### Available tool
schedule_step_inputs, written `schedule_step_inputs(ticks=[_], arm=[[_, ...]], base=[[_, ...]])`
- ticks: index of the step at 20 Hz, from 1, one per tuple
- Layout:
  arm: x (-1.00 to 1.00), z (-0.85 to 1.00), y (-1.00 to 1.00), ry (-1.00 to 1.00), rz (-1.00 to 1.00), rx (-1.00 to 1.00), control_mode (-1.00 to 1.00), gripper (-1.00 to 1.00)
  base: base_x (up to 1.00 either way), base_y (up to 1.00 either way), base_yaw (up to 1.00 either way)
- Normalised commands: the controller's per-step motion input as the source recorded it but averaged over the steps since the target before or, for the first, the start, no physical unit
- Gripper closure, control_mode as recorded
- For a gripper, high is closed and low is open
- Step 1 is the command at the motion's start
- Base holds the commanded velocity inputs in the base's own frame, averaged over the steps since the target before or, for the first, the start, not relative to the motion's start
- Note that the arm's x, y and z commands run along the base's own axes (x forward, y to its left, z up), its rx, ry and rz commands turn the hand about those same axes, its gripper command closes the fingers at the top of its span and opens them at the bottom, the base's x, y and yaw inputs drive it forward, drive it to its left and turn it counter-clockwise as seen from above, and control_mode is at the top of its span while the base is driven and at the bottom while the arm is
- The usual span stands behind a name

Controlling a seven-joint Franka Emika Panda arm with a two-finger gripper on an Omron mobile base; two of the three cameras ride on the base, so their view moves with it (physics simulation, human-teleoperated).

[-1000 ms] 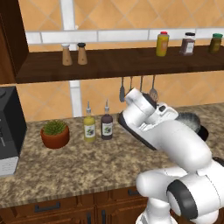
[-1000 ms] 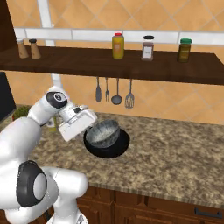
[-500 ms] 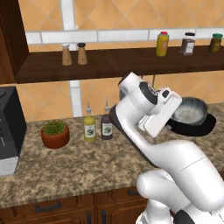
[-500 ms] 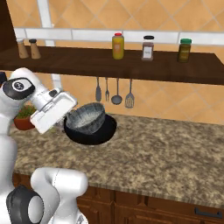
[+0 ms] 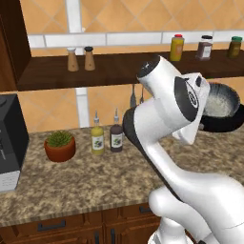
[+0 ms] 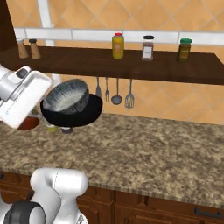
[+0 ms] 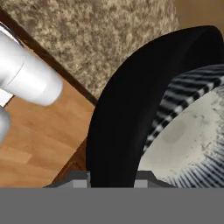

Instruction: Pick up the bowls on the counter and stack them on top of one another in the open cabinet. Place the smaller bowl on top of the larger bowl.

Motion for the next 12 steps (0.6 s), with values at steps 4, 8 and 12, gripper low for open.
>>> schedule_step_inputs(ticks=[4,8,12], arm=[[-0.37,1.00,0.24,0.00,0.34,0.04,-1.00,1.00],[0.42,0.97,0.40,-0.03,0.39,0.03,-1.00,1.00],[0.98,0.63,0.09,-0.07,0.35,0.08,-1.00,1.00]], base=[[0.00,0.00,0.00],[0.00,0.00,0.00],[0.00,0.00,0.00]])
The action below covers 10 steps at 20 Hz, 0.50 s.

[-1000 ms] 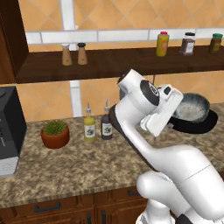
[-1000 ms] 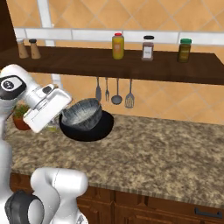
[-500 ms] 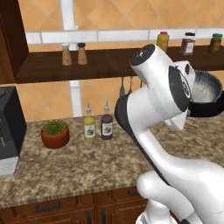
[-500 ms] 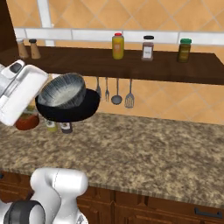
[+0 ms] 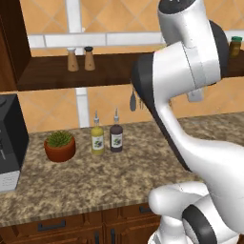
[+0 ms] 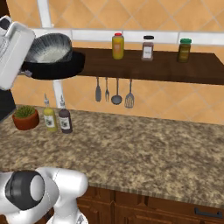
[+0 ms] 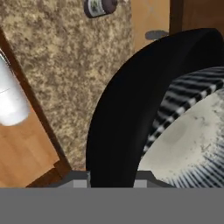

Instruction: Pick up the bowls on the counter and stack them on top of one another in the open cabinet. Place the smaller bowl on top of the larger bowl.

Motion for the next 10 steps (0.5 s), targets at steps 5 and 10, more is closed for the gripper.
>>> schedule_step_inputs(ticks=[5,10], arm=[[1.00,-0.10,0.00,0.00,0.27,0.05,-1.00,1.00],[1.00,-0.27,-0.02,0.00,0.20,0.00,-1.00,1.00]], base=[[0.00,0.00,0.00],[0.00,0.00,0.00]])
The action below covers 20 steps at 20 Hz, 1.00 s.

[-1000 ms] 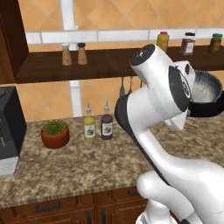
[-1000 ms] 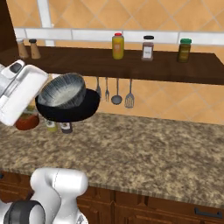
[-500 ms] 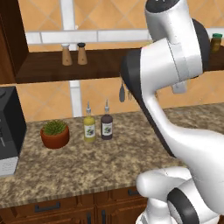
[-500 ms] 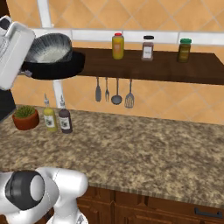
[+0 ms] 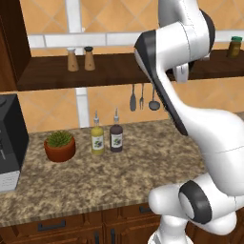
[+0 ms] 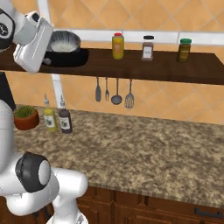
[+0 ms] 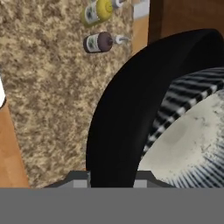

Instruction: Pick up the bowls on the counter and stack them on top of one another in the open cabinet. Place the smaller bowl on top of the larger bowl.

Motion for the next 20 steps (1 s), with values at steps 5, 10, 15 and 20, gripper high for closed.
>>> schedule_step_inputs(ticks=[5,10,15,20], arm=[[1.00,-0.37,-0.13,0.00,0.17,0.00,-1.00,1.00],[1.00,-0.25,-0.11,0.00,0.16,0.00,-1.00,1.00],[1.00,-0.02,-0.03,0.00,0.12,0.00,-1.00,1.00],[0.98,-0.07,0.00,0.05,0.10,0.00,-1.00,1.00]], base=[[0.00,0.00,0.00],[0.00,0.00,0.00],[0.00,0.00,0.00],[0.00,0.00,0.00]])
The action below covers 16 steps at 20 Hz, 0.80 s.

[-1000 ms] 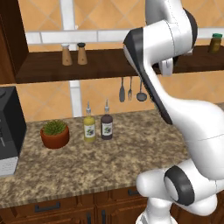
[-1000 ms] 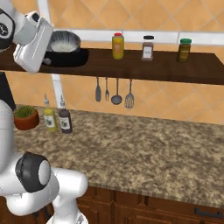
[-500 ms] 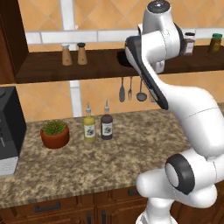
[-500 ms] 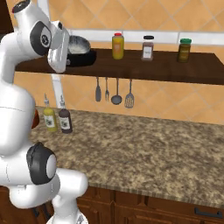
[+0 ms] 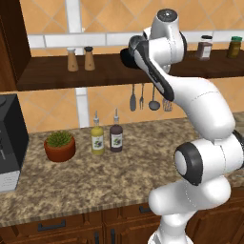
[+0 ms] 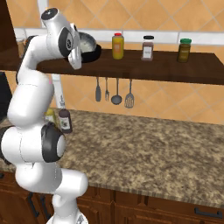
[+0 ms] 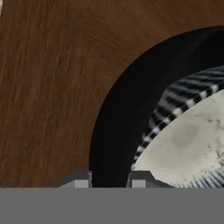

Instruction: Pick up the bowls on the counter and stack them on top of one another in the open cabinet. Place the smaller bowl on top of the larger bowl.

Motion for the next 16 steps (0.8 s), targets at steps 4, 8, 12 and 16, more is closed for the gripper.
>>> schedule_step_inputs(ticks=[4,8,12,16], arm=[[0.44,0.07,0.00,0.02,0.04,0.00,-1.00,-1.00],[-0.52,0.15,0.00,0.00,0.00,0.00,-1.00,-1.00],[-1.00,0.02,-0.07,-0.03,0.00,0.00,-1.00,-1.00],[-1.00,-0.32,-0.45,0.00,0.00,0.00,-1.00,-1.00]], base=[[0.00,0.00,0.00],[0.00,0.00,0.00],[0.00,0.00,0.00],[0.00,0.00,0.00]])
